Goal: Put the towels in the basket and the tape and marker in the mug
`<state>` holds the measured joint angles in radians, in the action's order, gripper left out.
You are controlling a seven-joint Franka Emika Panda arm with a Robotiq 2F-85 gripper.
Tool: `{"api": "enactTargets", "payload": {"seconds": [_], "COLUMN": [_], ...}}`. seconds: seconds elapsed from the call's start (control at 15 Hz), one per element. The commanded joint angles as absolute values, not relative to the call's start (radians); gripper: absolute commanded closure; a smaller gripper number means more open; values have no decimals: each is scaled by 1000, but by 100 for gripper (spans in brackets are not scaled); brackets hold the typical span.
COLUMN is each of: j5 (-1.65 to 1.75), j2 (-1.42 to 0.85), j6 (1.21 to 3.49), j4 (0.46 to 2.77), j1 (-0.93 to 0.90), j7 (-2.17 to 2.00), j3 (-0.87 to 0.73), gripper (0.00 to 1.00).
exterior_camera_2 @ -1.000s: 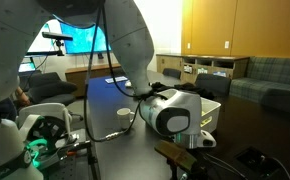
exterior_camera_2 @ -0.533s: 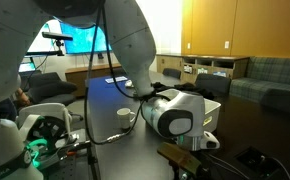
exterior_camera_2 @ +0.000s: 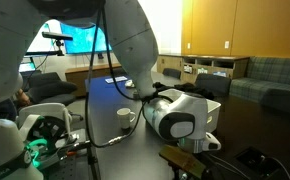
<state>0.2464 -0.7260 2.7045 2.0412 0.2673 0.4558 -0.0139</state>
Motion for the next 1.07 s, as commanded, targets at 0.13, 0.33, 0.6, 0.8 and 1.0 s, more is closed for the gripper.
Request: {"api": "enactTargets", "payload": {"seconds": [0.13,0.33,0.6,0.8,1.0], "j5": [218,218,237,256,282], "j2": [-767,-764,-752,-745,-741], "j6": [2693,2685,2676,2666,2655], "j4": [1991,1986,1982,1976,1967], "j1": [311,317,305,290,267], "j7": [524,535,531,528,519], "j3": [27,28,5,-14,-41], "gripper": [12,31,49,76,91]}}
